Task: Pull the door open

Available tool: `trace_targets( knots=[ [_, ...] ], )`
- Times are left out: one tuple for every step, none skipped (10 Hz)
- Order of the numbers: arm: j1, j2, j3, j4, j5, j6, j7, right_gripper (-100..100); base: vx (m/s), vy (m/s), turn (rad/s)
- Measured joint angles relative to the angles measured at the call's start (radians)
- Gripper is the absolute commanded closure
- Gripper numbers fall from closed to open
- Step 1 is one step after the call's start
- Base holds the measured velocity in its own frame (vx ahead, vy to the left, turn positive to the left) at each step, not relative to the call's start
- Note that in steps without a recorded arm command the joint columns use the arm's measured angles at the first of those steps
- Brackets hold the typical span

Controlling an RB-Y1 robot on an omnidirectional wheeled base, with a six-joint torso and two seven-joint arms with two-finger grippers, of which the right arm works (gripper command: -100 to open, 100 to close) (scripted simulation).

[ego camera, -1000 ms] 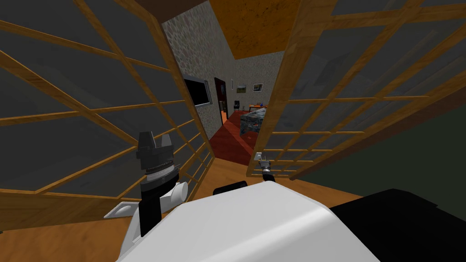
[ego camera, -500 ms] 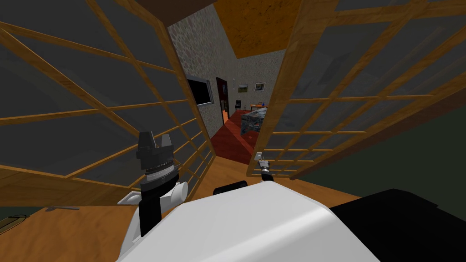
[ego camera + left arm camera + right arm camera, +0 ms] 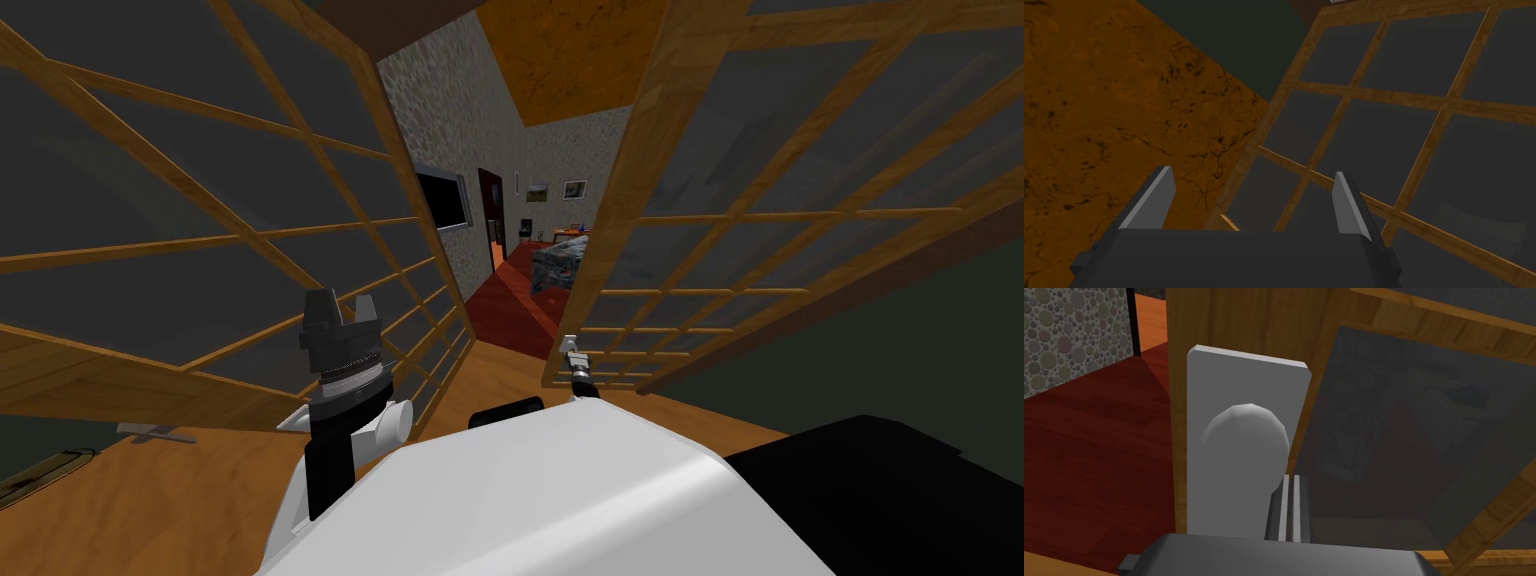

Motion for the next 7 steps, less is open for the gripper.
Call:
trace_targets(
  knots=[
    [-0.001, 0.0, 0.005, 0.002, -0.009, -0.003, -0.025, -100, -0.052, -0.005, 0.017],
    [0.006, 0.007, 0.01, -0.008, -0.02, -0.005, -0.048, -100, -0.05, 0.005, 0.017],
    [0.015, 0.004, 0.012, -0.024, -0.026, 0.004, -0.062, -100, -0.025, 0.001, -0.001],
    [0.017, 0.004, 0.013, -0.023, -0.028, 0.006, -0.069, -100, -0.006, 0.001, -0.008],
    [-0.007, 0.002, 0.016, 0.019, -0.026, -0.011, -0.08, -100, -0.031, -0.01, 0.03],
    [-0.014, 0.002, 0.02, 0.029, -0.036, -0.018, -0.103, -100, -0.036, -0.015, 0.036],
    [0.002, 0.007, 0.019, -0.004, -0.044, -0.005, -0.109, -100, -0.037, -0.017, 0.036]
  ],
)
